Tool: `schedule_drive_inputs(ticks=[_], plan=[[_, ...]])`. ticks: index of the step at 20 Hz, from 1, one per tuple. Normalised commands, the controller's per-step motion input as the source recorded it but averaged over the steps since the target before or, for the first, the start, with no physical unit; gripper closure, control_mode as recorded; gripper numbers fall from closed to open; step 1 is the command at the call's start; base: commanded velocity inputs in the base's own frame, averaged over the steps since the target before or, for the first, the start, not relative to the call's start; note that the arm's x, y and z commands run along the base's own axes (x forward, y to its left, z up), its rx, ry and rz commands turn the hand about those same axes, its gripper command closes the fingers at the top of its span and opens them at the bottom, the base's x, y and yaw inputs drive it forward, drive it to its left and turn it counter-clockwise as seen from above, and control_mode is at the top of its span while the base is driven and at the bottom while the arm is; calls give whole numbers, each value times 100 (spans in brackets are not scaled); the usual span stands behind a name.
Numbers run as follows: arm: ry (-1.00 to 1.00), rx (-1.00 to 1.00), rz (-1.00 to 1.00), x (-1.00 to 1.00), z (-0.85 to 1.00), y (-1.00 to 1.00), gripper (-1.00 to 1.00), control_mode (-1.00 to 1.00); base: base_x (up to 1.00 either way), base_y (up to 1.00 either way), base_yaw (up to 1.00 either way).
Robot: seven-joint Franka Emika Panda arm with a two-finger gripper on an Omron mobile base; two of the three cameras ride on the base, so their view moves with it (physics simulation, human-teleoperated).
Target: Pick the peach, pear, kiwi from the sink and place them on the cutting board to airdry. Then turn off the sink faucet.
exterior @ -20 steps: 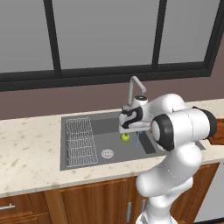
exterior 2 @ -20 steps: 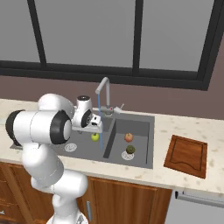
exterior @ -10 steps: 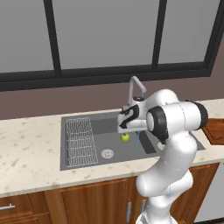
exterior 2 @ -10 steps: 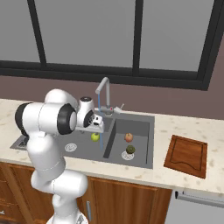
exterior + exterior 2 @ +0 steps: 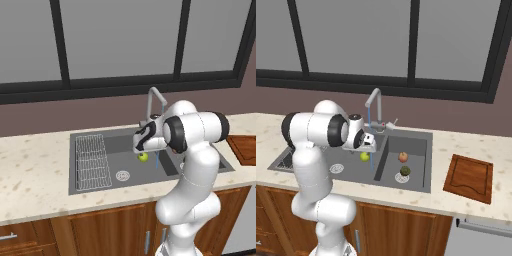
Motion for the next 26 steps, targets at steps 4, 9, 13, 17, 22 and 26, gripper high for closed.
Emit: schedule_drive_inputs(ticks=[4,9,13,17,22,26], plan=[[-9,-3,0,22,-23,0,-100,-100,0,0,0],[-1,0,0,26,-20,0,-100,-100,0,0,0],[0,0,0,29,-11,0,-100,-100,0,0,0],[0,0,0,30,-7,0,-100,-100,0,0,0],[0,0,0,26,-17,0,-100,-100,0,0,0],[1,0,0,17,-22,0,-100,-100,0,0,0]])
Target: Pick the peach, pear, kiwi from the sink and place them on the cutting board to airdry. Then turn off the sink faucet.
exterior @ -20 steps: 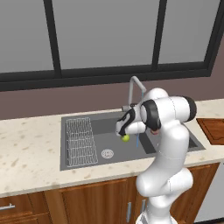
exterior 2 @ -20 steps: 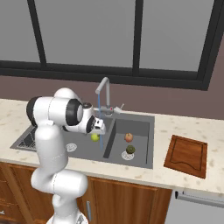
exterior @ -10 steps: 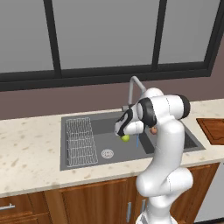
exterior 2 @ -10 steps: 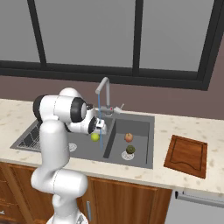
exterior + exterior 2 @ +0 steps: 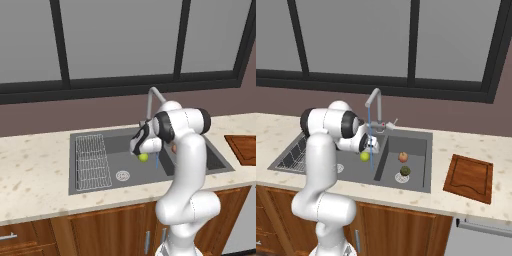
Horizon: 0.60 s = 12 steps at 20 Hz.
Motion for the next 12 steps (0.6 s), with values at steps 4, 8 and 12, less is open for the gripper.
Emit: schedule_drive_inputs(ticks=[4,8,12], plan=[[4,0,0,8,-24,0,-100,-100,0,0,0],[4,0,0,9,-23,0,-100,-100,0,0,0],[0,0,0,12,-19,0,-100,-100,0,0,0]])
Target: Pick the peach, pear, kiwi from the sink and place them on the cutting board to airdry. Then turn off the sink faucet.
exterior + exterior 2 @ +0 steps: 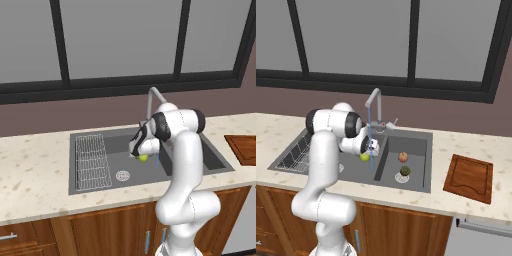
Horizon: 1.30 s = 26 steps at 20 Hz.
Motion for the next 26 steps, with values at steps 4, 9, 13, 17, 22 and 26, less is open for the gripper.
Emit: schedule_drive_inputs(ticks=[4,9,13,17,22,26], plan=[[0,0,0,4,-18,0,100,-100,0,0,0],[0,0,0,-9,-2,0,100,-100,0,0,0],[-2,0,0,-16,10,1,100,-100,0,0,0],[-4,0,0,-14,27,0,100,-100,0,0,0],[-7,0,1,-24,47,1,100,-100,0,0,0],[-7,0,2,-31,50,5,100,-100,0,0,0]])
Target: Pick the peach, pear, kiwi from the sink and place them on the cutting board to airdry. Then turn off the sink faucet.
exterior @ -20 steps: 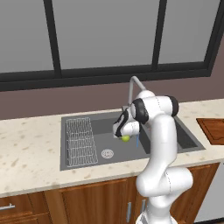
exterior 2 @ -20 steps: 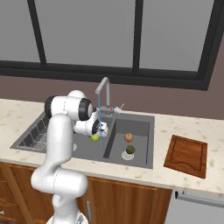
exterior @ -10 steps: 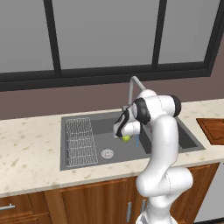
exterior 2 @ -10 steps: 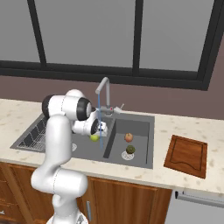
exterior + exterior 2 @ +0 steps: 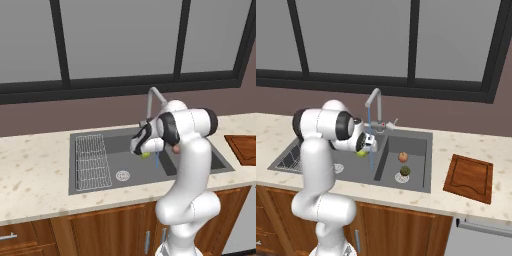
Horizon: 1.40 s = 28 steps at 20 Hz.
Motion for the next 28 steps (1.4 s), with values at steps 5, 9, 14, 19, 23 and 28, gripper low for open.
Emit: schedule_drive_inputs(ticks=[5,9,14,19,23,28], plan=[[-5,1,1,-38,48,3,100,-100,0,0,0],[0,1,0,-32,50,6,100,-100,0,0,0],[0,3,0,-36,54,0,100,-100,0,0,0],[5,4,0,-36,58,0,100,-100,0,0,0],[0,0,0,-61,38,0,100,-100,0,0,0],[0,0,0,-67,40,-1,100,-100,0,0,0]])
